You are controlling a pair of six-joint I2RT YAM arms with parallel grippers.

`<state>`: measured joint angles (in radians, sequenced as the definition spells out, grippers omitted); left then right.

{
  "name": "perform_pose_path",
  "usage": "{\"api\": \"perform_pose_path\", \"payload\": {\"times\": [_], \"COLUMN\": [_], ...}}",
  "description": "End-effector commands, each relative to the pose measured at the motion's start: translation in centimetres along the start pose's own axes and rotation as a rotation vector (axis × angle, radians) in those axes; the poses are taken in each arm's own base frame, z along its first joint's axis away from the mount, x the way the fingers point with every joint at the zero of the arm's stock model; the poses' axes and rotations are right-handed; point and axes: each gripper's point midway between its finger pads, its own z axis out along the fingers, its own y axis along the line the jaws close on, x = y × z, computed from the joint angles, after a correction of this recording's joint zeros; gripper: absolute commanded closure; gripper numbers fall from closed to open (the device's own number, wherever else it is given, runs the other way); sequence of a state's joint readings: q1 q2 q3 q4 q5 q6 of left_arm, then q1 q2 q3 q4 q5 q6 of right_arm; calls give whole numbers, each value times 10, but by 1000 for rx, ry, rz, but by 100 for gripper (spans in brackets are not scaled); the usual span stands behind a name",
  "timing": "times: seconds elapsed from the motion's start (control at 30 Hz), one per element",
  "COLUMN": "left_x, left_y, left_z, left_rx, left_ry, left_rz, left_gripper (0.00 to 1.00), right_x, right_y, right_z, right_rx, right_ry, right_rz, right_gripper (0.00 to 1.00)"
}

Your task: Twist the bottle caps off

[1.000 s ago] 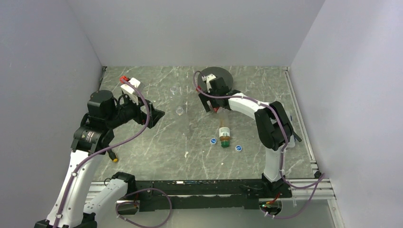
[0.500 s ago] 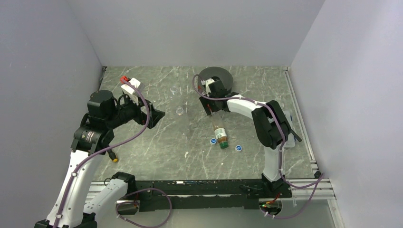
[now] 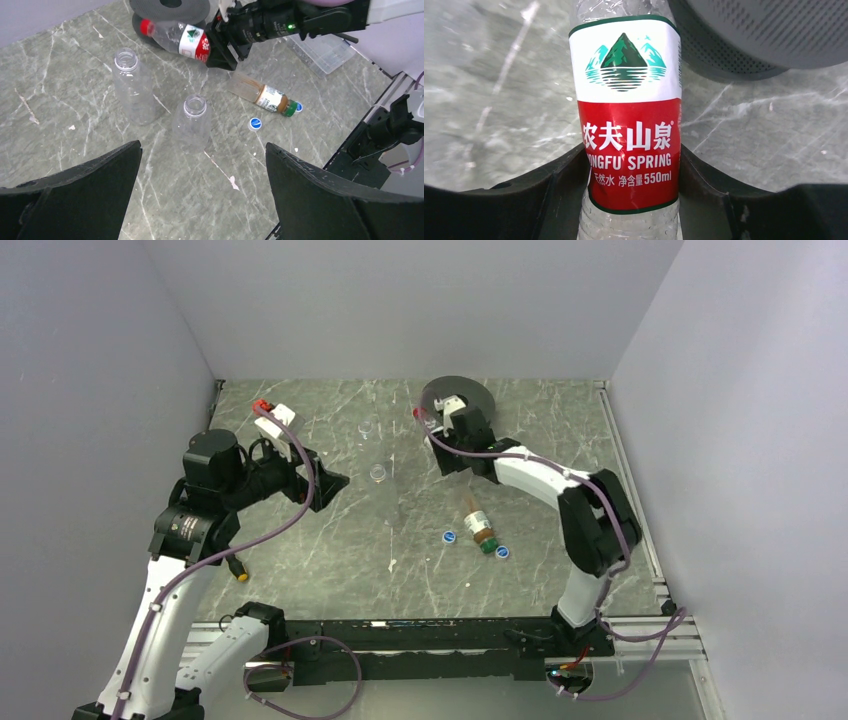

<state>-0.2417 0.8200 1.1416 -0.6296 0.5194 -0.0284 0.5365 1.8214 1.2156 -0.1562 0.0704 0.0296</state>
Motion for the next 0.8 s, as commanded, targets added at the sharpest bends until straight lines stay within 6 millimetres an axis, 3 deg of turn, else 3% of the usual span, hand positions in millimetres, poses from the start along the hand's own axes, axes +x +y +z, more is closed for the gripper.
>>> {"api": "perform_pose_path", "payload": {"times": [0.0,0.37,0.6,0.77], "left_x": [-31,-74,-104,-127], "left_y": [-12,-27,-44,-55], "left_z": [-5,-8,-5,-12], "left_rx": [43,106,211,264], "left_ry": [-90,-215,-269,-312], "left_rz": [22,-54,-185,-270], "left_gripper": [0,1,1,1], "right_x": [-75,-138,-183,-194], "right_y": [16,65,122,159], "right_z": [-53,-185,-280,-329], "right_rx": [-72,-283,-328,-385], "right_ry": [-254,-567,-873,-1004], "right_rz": [26,48,100,160], "right_gripper": [44,44,45,46]}}
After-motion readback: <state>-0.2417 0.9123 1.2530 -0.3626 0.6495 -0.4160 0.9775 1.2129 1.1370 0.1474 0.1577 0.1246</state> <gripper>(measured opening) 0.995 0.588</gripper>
